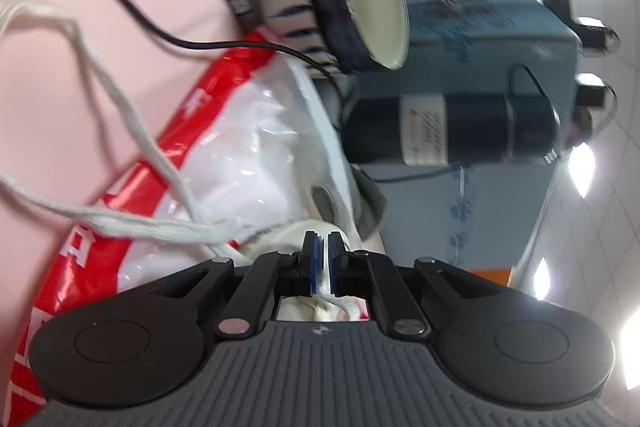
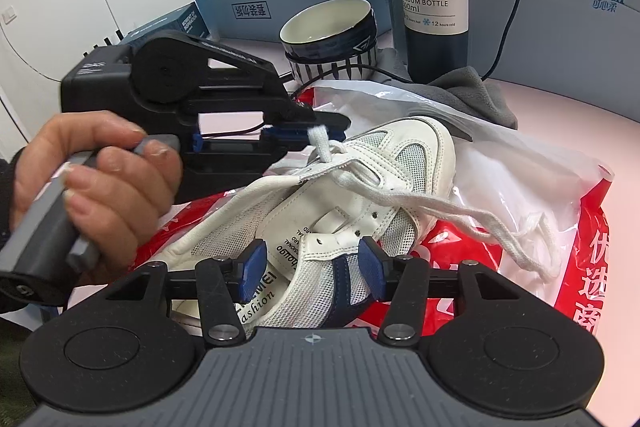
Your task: Lace up shoes with both hands
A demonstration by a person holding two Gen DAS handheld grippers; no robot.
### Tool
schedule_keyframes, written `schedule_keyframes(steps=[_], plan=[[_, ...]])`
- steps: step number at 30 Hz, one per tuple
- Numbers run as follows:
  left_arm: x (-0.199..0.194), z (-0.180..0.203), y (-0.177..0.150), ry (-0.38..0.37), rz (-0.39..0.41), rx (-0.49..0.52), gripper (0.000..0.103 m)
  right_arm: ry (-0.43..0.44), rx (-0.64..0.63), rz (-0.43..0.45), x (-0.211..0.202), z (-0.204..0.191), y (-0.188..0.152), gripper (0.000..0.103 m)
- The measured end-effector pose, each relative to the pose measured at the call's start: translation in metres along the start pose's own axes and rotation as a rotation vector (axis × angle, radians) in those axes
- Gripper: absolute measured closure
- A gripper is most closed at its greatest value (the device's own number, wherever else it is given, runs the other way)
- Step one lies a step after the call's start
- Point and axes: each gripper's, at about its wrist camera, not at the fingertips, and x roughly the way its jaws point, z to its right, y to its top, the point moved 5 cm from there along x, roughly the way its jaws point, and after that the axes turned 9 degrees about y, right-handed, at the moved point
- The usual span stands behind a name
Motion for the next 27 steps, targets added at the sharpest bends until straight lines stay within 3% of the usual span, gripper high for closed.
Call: schedule_keyframes(steps=[3,6,8,11,13,21,27], plan=[[-0.004,0.003,-0.005,-0.019,-0.007,0.037,0.099,0.002,0.005,0.003,0.0,0.0,0.0,0.053],[-0.008,0.004,-0.008,-0.045,-0.011,0.039,0.089,0.005,0.006,0.005,0.0,0.0,0.0,0.052],[-0.009,0.005,-0.009,-0.041,-0.006,0.053,0.089,0.006,0.006,0.005,0.0,0.0,0.0,0.052],[-0.013,0.008,-0.01,-0.025,0.019,0.101,0.093,0.007,0.005,0.005,-0.001,0.0,0.0,0.052],[-0.016,0.013,-0.011,-0.019,0.038,0.158,0.101,0.008,0.005,0.006,-0.001,0.0,0.0,0.052],[-0.03,0.034,-0.021,0.165,0.213,0.537,0.101,0.012,0.008,0.008,-0.001,-0.001,-0.001,0.051],[-0.04,0.033,-0.018,0.21,0.276,0.612,0.101,0.015,0.006,0.006,-0.001,0.0,-0.001,0.051]])
